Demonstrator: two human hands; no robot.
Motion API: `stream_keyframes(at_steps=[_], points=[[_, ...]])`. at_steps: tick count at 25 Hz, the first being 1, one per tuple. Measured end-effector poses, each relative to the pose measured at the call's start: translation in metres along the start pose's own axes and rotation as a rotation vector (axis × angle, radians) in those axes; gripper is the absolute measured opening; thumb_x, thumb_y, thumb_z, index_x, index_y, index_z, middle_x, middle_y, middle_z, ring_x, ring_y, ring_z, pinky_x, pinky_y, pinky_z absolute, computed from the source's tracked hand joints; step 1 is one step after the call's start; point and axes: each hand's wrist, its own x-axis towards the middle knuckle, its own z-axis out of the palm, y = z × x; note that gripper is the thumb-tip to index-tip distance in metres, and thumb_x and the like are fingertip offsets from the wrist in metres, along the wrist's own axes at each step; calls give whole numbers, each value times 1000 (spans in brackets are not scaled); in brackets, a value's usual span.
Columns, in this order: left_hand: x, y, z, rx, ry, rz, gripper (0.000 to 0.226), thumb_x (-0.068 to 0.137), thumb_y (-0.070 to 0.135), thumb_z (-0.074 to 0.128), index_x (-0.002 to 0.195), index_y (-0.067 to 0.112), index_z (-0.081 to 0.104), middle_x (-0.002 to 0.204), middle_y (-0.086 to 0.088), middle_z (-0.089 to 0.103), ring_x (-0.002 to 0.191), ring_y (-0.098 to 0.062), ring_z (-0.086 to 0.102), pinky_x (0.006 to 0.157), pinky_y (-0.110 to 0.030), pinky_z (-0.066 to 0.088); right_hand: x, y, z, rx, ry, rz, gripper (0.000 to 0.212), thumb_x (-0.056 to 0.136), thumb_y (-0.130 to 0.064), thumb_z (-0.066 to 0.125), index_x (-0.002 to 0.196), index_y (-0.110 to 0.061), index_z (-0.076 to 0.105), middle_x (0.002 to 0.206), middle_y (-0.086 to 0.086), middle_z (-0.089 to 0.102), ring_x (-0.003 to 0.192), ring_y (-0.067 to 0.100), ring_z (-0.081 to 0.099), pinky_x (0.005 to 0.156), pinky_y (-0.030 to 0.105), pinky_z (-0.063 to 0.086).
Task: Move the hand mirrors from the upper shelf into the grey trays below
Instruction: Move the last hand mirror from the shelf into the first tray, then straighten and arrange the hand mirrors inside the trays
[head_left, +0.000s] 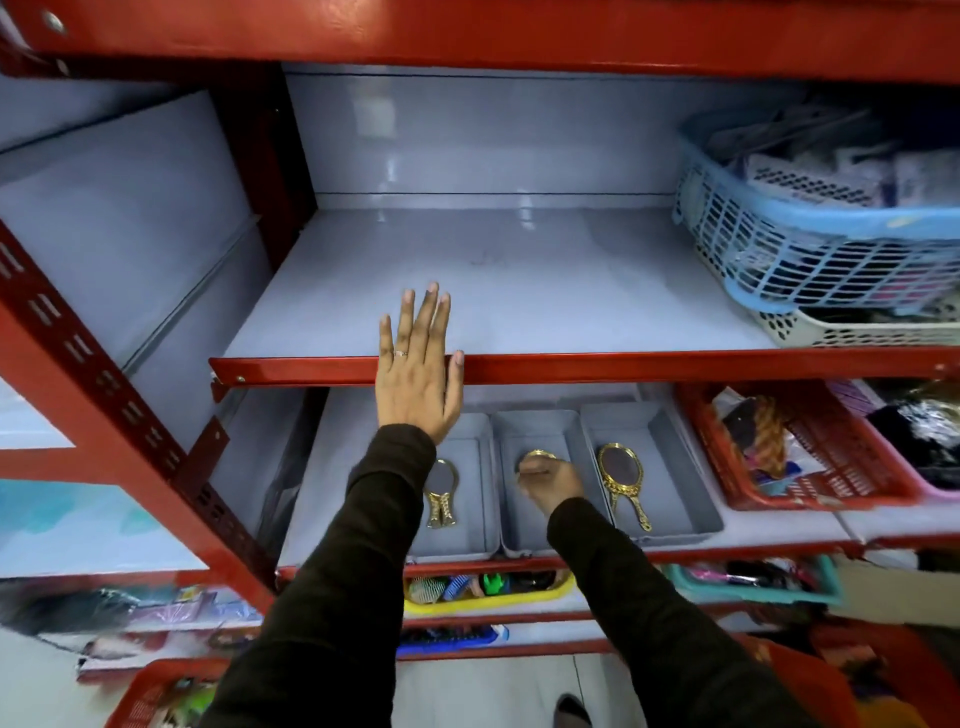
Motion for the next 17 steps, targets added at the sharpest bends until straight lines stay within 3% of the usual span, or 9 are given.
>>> stream_keyframes(at_steps=[3, 4, 6, 9, 11, 13, 17], points=[[-50, 30, 13, -318, -41, 12, 63, 94, 29, 32, 153, 16, 14, 160, 3, 4, 150, -17, 1, 122, -25, -8, 15, 33, -22, -76, 16, -63, 11, 74, -17, 66, 65, -22, 70, 86, 15, 75, 75, 30, 68, 75, 37, 57], [-67, 42, 19, -440, -88, -22, 61, 95, 28, 32, 152, 19, 14, 160, 5, 5, 151, -14, 2, 123, -22, -3, 12, 39, -31, -36, 36, -31, 6, 69, -23, 69, 65, -22, 73, 88, 16, 76, 82, 37, 69, 82, 46, 57], [-96, 65, 32, -629, -225, -104, 56, 98, 30, 32, 152, 25, 15, 160, 10, 12, 149, -5, 9, 122, -28, 14, 8, 38, -52, 96, 50, 20, 9, 77, -19, 66, 71, -18, 73, 83, 14, 73, 84, 37, 69, 88, 49, 55], [-113, 99, 52, -747, -403, -182, 47, 101, 32, 31, 148, 28, 31, 154, 7, 32, 137, 3, 25, 115, -23, 25, 3, 29, -88, 218, 112, 70, 14, 91, -13, 58, 86, -9, 71, 81, 10, 67, 80, 28, 63, 86, 44, 55], [-108, 123, 66, -861, -490, -277, 44, 102, 33, 30, 143, 25, 41, 148, 4, 42, 134, -3, 37, 113, -22, 30, 12, 30, -107, 317, 157, 119, 17, 92, -11, 57, 79, -13, 68, 84, 13, 67, 78, 28, 63, 79, 39, 53], [-101, 151, 85, -1003, -597, -462, 44, 102, 35, 29, 141, 21, 46, 144, 1, 48, 134, -12, 43, 111, -23, 32, 24, 32, -127, 332, 184, 150, 18, 92, -12, 57, 75, -15, 64, 87, 15, 68, 73, 28, 62, 70, 34, 51], [-82, 204, 128, -1237, -755, -909, 58, 94, 56, 35, 134, 18, 52, 141, -6, 51, 132, -21, 46, 117, -38, 31, 57, 36, -166, 345, 169, 193, 18, 94, -24, 57, 88, -8, 65, 86, 13, 71, 75, 28, 63, 63, 29, 48]])
